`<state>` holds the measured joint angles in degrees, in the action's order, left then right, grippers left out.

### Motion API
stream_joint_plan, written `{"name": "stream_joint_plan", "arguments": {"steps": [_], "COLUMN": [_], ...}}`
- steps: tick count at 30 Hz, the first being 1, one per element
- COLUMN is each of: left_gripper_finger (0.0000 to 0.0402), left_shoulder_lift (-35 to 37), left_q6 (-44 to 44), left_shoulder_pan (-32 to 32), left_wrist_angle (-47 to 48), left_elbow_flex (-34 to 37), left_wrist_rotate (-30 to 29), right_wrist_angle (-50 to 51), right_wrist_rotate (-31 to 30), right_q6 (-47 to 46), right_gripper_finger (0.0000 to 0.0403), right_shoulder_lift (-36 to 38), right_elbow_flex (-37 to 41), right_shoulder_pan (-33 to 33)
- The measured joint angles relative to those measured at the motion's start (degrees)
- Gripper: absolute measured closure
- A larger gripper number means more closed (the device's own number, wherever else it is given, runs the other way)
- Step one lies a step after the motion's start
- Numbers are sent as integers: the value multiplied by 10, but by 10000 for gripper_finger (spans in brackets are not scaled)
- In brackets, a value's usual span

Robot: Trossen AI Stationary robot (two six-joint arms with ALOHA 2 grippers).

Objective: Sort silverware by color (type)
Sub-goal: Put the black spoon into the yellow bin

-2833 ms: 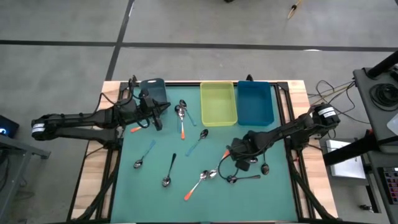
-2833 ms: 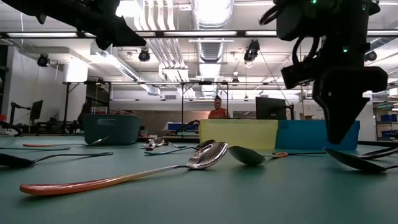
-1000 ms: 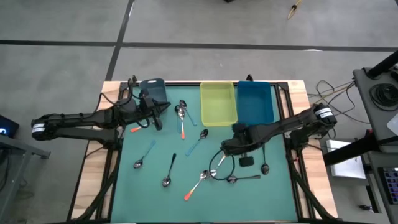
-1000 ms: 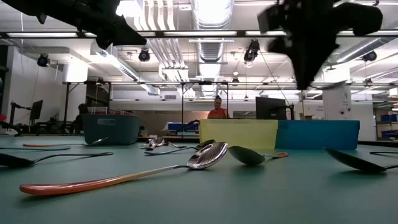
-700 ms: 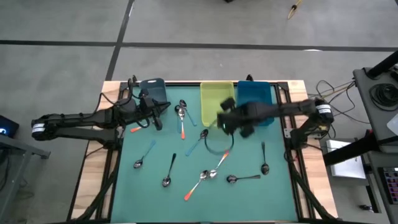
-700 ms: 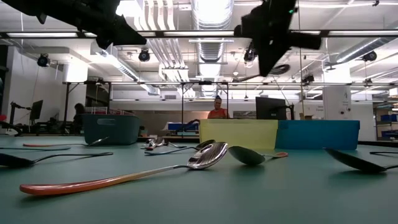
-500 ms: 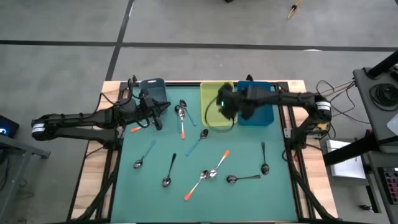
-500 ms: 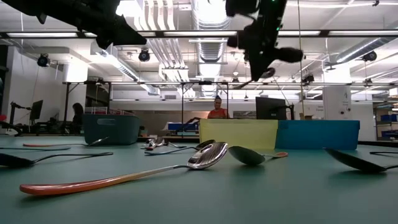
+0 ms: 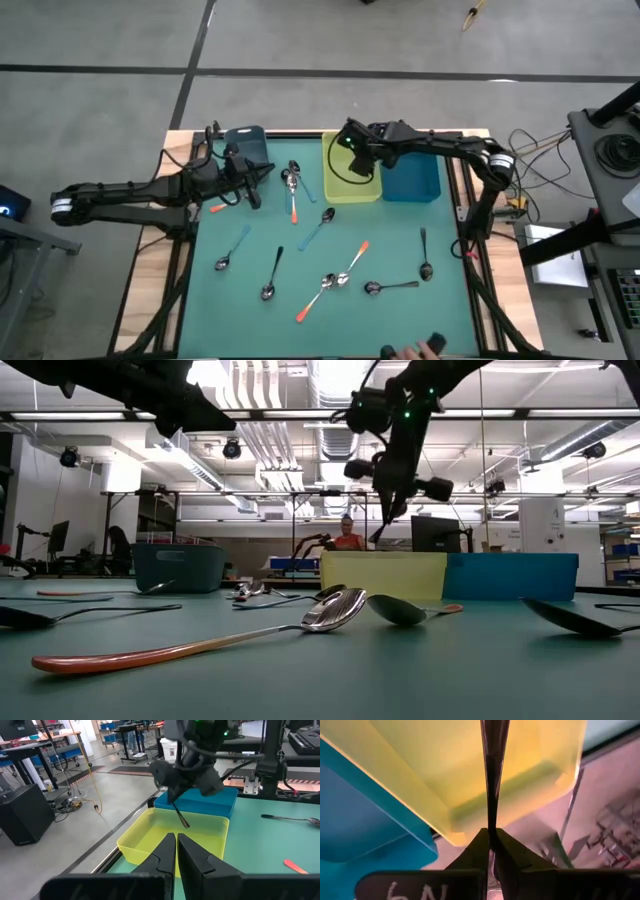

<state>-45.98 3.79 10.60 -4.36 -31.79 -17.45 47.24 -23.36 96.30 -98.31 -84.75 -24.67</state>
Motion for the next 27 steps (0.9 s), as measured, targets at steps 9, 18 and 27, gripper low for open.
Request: {"name": "stream_joint_plan", "arguments": {"steps": [9,18,27], "left_gripper_finger": [402,402,402], "left_shoulder_lift": [0,0,0], "left_q6": [0,2,2], "left_shoulder_pan": [0,0,0], "left_wrist_angle": [-1,-1,-1], "left_elbow_flex": [0,0,0], "left_wrist_rotate": [0,0,0], "right_wrist_angle": [-8,-20,-33], "right_wrist_rotate": [54,56,54], "right_q6": [35,100,105], "right_gripper_finger": [394,394,381], "right_shoulder_lift": [-36,-76,-83], "right_elbow_flex": [0,0,-3], "right_shoulder_pan": [4,24,24]}}
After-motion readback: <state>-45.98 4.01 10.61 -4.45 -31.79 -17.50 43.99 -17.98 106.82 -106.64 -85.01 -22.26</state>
